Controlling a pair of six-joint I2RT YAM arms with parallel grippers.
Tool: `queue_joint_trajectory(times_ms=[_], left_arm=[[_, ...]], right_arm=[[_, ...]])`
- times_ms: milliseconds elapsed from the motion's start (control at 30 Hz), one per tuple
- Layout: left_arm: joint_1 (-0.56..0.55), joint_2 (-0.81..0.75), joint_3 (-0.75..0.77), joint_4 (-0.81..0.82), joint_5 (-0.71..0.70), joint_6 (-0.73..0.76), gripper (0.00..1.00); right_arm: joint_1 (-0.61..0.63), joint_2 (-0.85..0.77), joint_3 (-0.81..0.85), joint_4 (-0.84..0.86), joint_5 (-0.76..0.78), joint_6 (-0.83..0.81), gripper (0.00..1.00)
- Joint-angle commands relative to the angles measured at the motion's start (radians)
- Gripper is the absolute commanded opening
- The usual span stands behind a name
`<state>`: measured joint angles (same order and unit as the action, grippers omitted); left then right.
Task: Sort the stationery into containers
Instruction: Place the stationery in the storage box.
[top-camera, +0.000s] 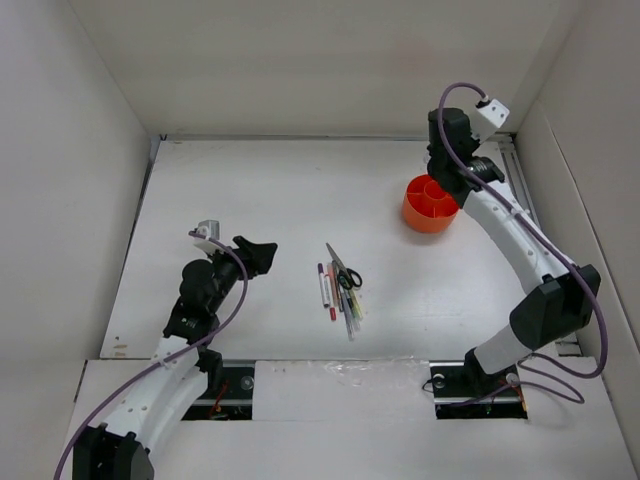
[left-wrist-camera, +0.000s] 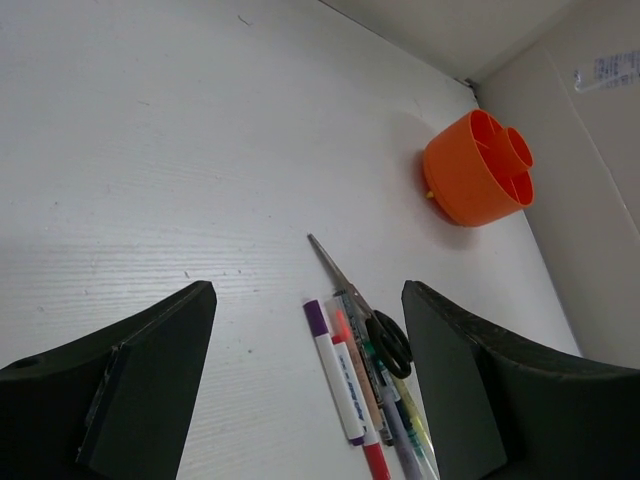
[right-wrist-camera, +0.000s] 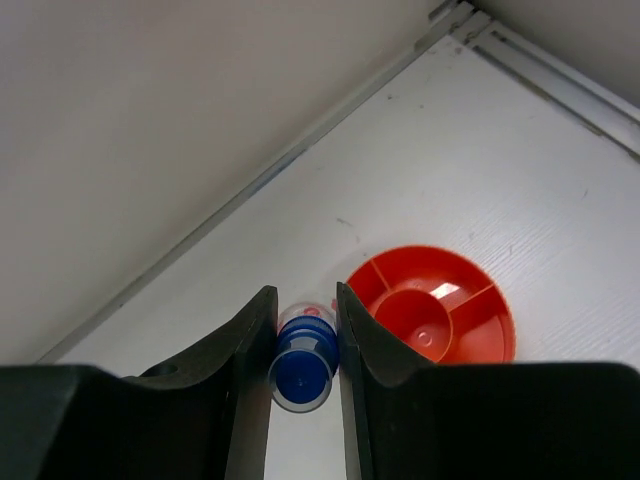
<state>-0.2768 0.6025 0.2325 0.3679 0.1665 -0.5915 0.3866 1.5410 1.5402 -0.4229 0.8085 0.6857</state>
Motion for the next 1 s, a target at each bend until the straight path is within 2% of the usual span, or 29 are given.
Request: queue_joint_trajectory(times_ms=[0, 367, 867, 900, 967], left_arm=[[-0.016, -0.001, 0.044, 0.054, 0.036, 0.019, 0.73], [-0.016, 0.022, 0.044, 0.088, 0.074, 0.029, 0.74], [-0.016, 0.071, 0.044, 0.109, 0.097, 0.019, 0.74], [-0.016, 0.071, 0.044, 0.109, 0.106, 0.019, 0.74], [-0.016, 0.071, 0.044, 0.121, 0.107, 0.019, 0.74]], right_arm=[[-0.064, 0.04, 0.064, -0.027, -0.011, 0.008, 0.06], [-0.136, 0.117, 0.057, -0.048, -0.055, 0.029, 0.05], [-0.095, 0.117, -0.1, -0.028, -0.028, 0.094, 0.05], [-0.095, 0.108, -0.1, -0.028, -0.028, 0.094, 0.18], [-0.085, 0.108, -0.1, -0.037, -0.012, 0.094, 0.36]])
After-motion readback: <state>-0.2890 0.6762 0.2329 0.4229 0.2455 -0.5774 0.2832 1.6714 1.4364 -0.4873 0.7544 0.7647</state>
